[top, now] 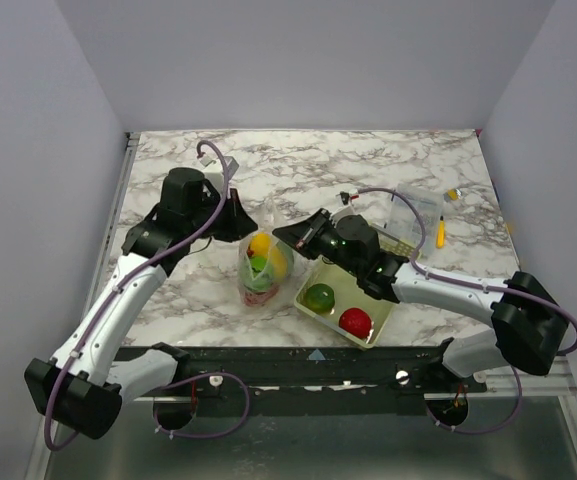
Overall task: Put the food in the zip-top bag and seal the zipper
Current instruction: Adjust the zipper food storage bag at the center of the board.
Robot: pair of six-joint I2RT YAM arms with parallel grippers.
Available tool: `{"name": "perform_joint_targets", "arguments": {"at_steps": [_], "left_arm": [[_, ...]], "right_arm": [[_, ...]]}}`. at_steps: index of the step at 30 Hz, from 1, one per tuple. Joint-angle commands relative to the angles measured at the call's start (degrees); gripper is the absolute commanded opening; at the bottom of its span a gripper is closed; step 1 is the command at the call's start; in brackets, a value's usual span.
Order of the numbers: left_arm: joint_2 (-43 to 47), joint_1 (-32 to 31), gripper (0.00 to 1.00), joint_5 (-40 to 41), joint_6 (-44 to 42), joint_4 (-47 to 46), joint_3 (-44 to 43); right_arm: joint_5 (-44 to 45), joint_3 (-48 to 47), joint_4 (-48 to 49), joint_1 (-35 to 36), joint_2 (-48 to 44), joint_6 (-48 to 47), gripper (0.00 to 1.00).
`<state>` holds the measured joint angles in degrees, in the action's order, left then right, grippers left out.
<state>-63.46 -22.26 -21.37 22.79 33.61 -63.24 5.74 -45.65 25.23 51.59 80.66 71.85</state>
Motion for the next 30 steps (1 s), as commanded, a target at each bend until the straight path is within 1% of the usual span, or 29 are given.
{"name": "perform_joint_targets", "arguments": {"at_steps": [1,6,8,12,15,18,19,24,26,30], "left_arm": [[2.9,-0.4,0.01,-7.8,0.7,-5.1,0.9],[3.4,-0.7,0.09,-9.7,0.3,-7.9,4.4],[3.4,-0.8,0.15,-9.8,0.2,-8.3,5.1],[2.8,-1.6,0.30,-9.8,-0.1,-8.8,5.9],[2.8,-2.6,0.38,-9.4,-0.8,-8.9,5.9],[3.3,-3.6,0.48,-7.4,-1.8,-8.5,5.7],[3.4,-4.1,0.50,-6.1,-2.3,-8.1,5.6],[3.1,-7.7,0.50,1.9,-5.8,-4.1,4.1],[3.0,-8.8,0.48,4.6,-7.3,-2.6,3.7],[3.5,-9.6,0.36,6.8,-8.6,-0.9,3.2]], "right_arm": [[3.1,-1.9,0.7,0.8,-1.1,2.6,0.00],[4.1,-2.8,0.7,1.3,-0.5,3.6,0.00],[4.8,-2.9,0.8,1.7,-0.3,4.3,0.00],[6.8,-3.2,1.0,3.4,0.0,5.3,0.00],[8.5,-3.8,0.5,4.6,0.6,5.3,0.00],[9.4,-4.2,0.1,5.4,1.4,5.7,0.00],[9.4,-4.2,0.1,5.4,1.7,6.2,0.00],[10.7,-4.0,0.4,5.9,1.5,7.9,0.00],[11.8,-3.6,0.4,6.3,1.0,8.4,0.01],[13.2,-3.5,0.1,6.7,0.4,9.2,0.01]]}}
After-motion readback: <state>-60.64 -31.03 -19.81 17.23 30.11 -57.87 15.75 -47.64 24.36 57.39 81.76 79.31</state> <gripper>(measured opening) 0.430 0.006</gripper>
